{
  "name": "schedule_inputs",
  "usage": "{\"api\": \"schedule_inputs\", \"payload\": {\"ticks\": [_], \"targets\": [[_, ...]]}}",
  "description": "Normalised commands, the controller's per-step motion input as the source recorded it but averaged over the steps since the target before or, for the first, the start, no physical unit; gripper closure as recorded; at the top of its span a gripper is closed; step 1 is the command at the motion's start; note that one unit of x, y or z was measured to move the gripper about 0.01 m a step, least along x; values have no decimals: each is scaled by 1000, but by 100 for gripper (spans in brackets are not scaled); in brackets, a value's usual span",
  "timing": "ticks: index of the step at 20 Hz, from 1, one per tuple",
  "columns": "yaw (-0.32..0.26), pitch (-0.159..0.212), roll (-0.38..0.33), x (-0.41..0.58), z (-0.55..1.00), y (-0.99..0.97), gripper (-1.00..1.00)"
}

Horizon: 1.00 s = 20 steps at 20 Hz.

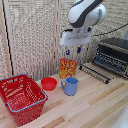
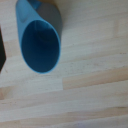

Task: Observe the blue drinking vessel close to you. Point your gripping mechanism towards the blue drinking vessel. Softly grip the blue drinking vessel using your gripping mechanism. Move your gripping mechanism and the blue drinking vessel above the receptacle. Let go of the blue drinking vessel into the receptacle.

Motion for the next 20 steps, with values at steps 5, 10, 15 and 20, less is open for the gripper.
{"api": "schedule_inputs", "payload": {"ticks": [5, 10, 15, 20], "targets": [[0, 83, -46, -463, -434, 90, -100], [0, 94, -47, -354, -521, 106, -100], [0, 14, -40, -57, -650, 0, -100], [0, -13, -3, 2, -510, 6, -100]]}}
